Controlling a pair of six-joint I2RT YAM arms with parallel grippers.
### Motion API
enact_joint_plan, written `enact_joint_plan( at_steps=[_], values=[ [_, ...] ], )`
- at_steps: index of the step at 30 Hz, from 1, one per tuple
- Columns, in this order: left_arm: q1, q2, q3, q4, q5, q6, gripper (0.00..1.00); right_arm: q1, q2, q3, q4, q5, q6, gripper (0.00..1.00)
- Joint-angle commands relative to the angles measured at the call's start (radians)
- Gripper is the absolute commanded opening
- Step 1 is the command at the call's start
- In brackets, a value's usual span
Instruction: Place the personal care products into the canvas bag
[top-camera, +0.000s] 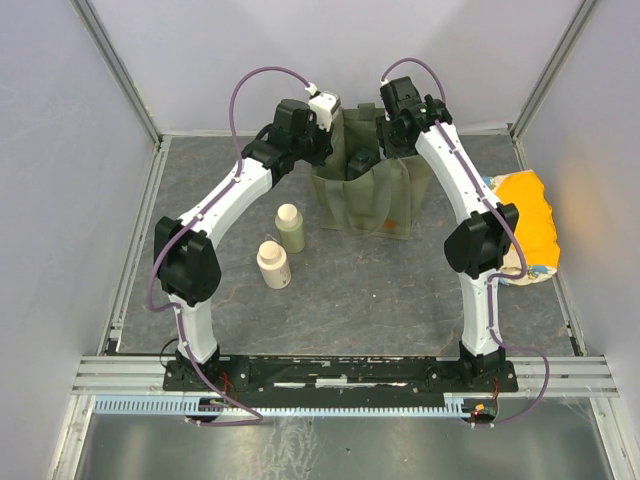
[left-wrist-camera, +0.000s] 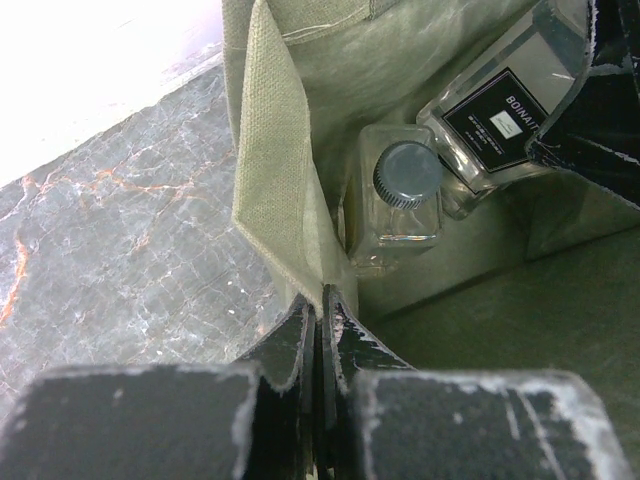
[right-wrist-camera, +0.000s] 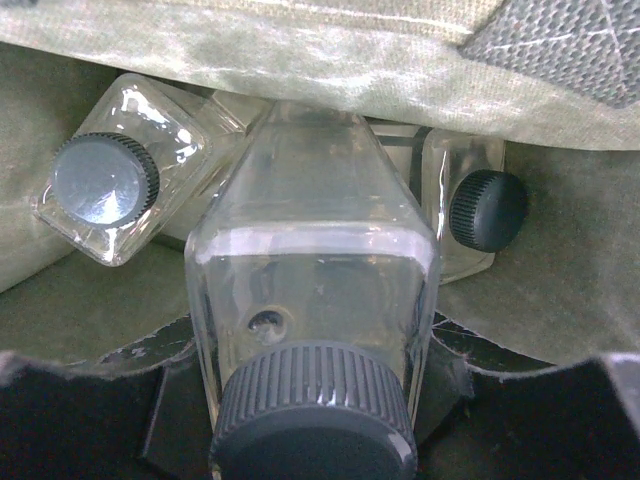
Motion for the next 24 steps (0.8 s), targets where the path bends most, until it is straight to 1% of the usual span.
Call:
enact_joint_plan(
  at_steps=[1,5,7,10,13,16,20,24],
  values=[
    [0.004,-0.005,0.04,-0.044,0.016,-0.005,0.03,-0.019,-0.02,0.013,-0.011,0.033,-0.004,0.0],
    [0.004,0.001,0.04,-0.043,0.02,-0.006,0.03,-0.019,-0.047,0.039,-0.058,0.033,-0.012,0.0],
    [0.005,0.002,0.039,-0.043,0.02,-0.005,0.03,-0.024,-0.052,0.078,-0.096,0.025,-0.022,0.0],
    [0.004,-0.001,0.04,-0.043,0.018,-0.002,0.03,-0.054,-0.032,0.16,-0.164,-0.046,-0.02,0.0],
    [0.005,0.0,0.042,-0.048,0.023,-0.003,0.03,-0.096,-0.006,0.2,-0.202,-0.143,0.007,0.0],
    [0.005,-0.001,0.045,-0.057,0.027,-0.002,0.03,-0.113,0.014,0.228,-0.231,-0.162,0.019,0.0],
    [0.004,-0.002,0.039,-0.063,0.026,-0.001,0.03,-0.123,-0.007,0.216,-0.212,-0.17,0.042,0.0],
    [0.004,-0.011,0.034,-0.063,0.029,-0.005,0.03,-0.127,-0.068,0.14,-0.135,-0.179,0.065,0.0]
  ],
)
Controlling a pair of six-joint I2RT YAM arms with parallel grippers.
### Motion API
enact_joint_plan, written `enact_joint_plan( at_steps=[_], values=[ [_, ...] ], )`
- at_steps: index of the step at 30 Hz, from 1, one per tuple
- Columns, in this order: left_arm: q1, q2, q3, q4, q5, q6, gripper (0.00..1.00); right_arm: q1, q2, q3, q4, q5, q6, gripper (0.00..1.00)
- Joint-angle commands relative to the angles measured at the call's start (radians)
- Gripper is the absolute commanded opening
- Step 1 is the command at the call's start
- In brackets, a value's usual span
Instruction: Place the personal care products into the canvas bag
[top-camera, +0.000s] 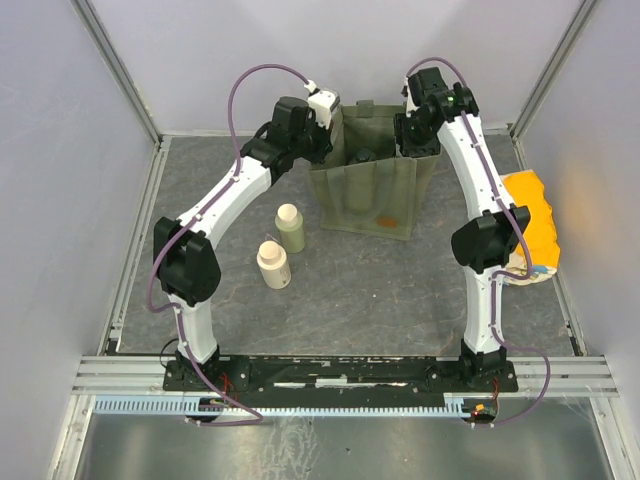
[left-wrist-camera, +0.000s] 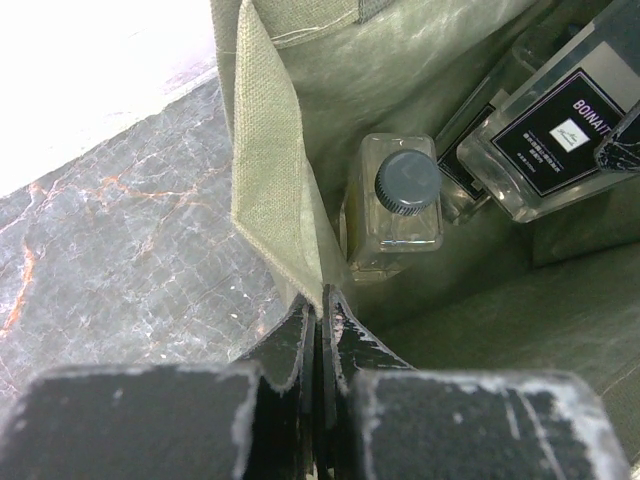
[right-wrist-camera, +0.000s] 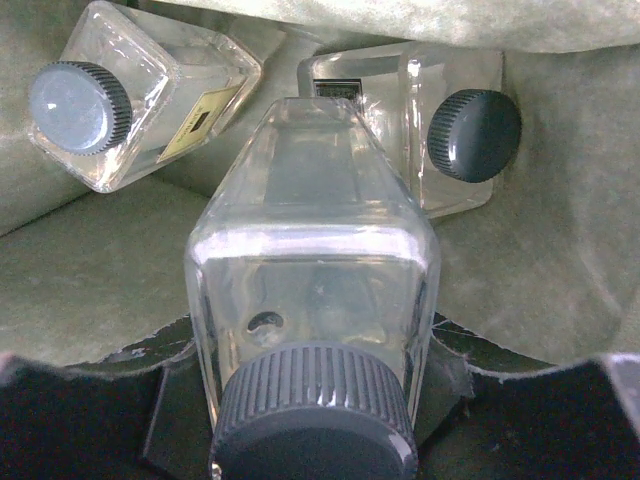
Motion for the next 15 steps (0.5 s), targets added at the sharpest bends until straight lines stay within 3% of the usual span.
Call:
enact_joint_plan(
  at_steps=[1,15],
  values=[
    [0.001,-0.013,0.013,-0.052,0.025,-0.005,0.03,-0.022,-0.095,-0.012,0.083,0.028,0.031,0.0],
    [0.001,-0.02,0.01,-0.05,0.023,-0.007,0.03,-0.024,-0.032,-0.18,0.105,0.029,0.044,0.0]
  ],
)
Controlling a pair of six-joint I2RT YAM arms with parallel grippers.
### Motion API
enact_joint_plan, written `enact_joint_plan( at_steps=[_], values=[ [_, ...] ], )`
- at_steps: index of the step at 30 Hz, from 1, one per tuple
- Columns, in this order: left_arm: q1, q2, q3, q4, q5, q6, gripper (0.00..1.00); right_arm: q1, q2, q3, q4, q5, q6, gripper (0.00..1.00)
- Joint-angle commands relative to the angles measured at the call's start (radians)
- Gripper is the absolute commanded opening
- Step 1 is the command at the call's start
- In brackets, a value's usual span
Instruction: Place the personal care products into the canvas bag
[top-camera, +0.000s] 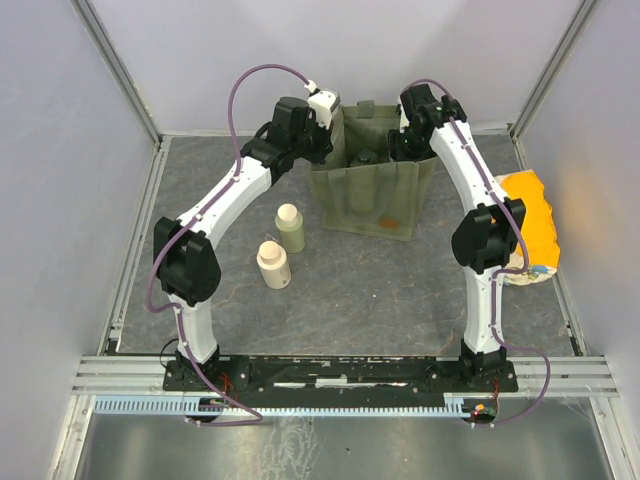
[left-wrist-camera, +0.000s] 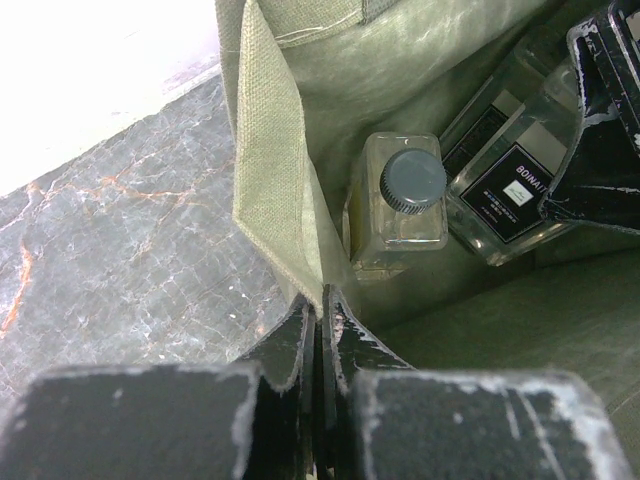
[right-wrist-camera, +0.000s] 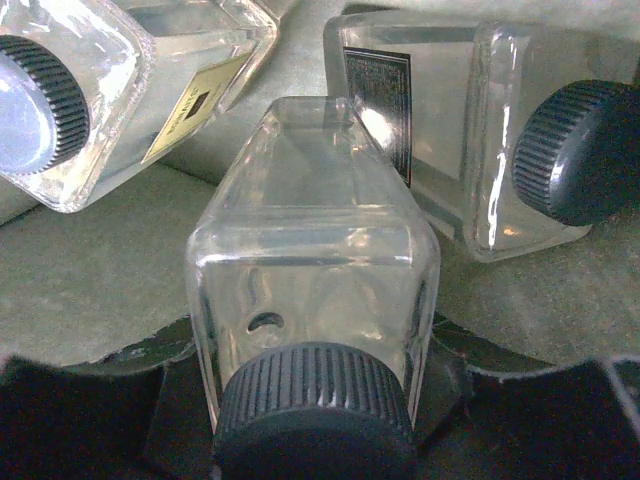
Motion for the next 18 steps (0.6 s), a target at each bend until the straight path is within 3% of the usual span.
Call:
enact_joint_plan(
  at_steps=[1,18],
  values=[
    [-0.001,-0.019,0.01,-0.05,0.023,-0.008,0.03,-0.025,-0.018,0.006,0.02,0.094,0.007,0.0],
    [-0.002,-0.022,0.008,-0.051,0.02,-0.003,0.03,-0.009,0.008,0.004,0.067,0.153,-0.001,0.0]
  ],
)
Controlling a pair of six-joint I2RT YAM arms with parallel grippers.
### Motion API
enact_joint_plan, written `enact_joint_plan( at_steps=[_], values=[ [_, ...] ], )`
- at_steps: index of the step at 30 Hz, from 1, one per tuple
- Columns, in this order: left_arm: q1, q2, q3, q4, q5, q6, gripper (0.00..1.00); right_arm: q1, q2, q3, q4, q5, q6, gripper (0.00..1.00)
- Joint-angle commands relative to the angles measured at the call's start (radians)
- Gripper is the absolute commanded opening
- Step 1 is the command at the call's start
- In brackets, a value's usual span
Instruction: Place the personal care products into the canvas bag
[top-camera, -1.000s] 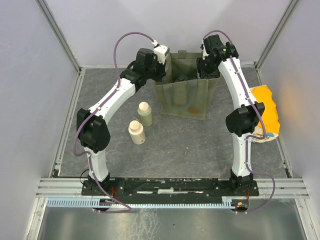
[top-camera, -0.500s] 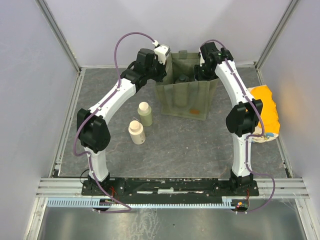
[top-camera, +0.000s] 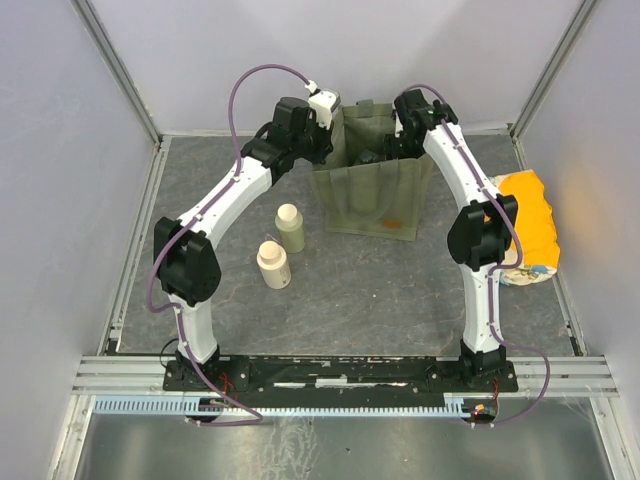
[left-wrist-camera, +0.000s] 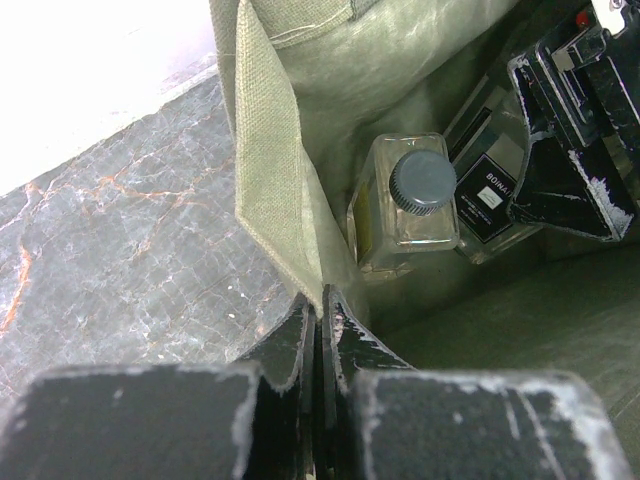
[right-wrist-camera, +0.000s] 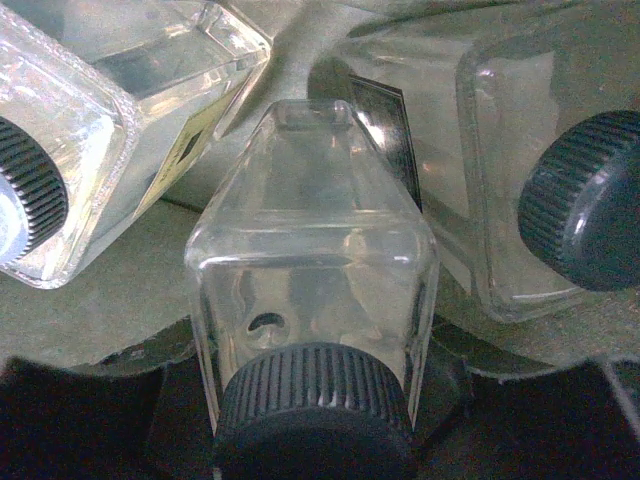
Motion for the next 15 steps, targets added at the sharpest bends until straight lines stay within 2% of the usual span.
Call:
enact_joint_plan(
  at_steps=[1,7,10,15],
  values=[
    [-0.001,-0.021,0.007,-0.052,0.02,-0.004,0.03,-0.019,-0.047,0.011,0.041,0.12,-0.001,0.04],
    [-0.001,-0.022,0.006,-0.052,0.022,-0.005,0.03,-0.02,-0.054,0.02,0.016,0.12,-0.014,0.46],
    [0.0,-0.021,0.006,-0.052,0.022,-0.003,0.03,-0.02,-0.058,0.019,0.008,0.118,-0.019,0.61],
    [-0.001,-0.018,0.004,-0.051,0.022,-0.002,0.03,-0.019,-0.085,0.02,0.009,0.113,-0.028,0.78]
  ],
)
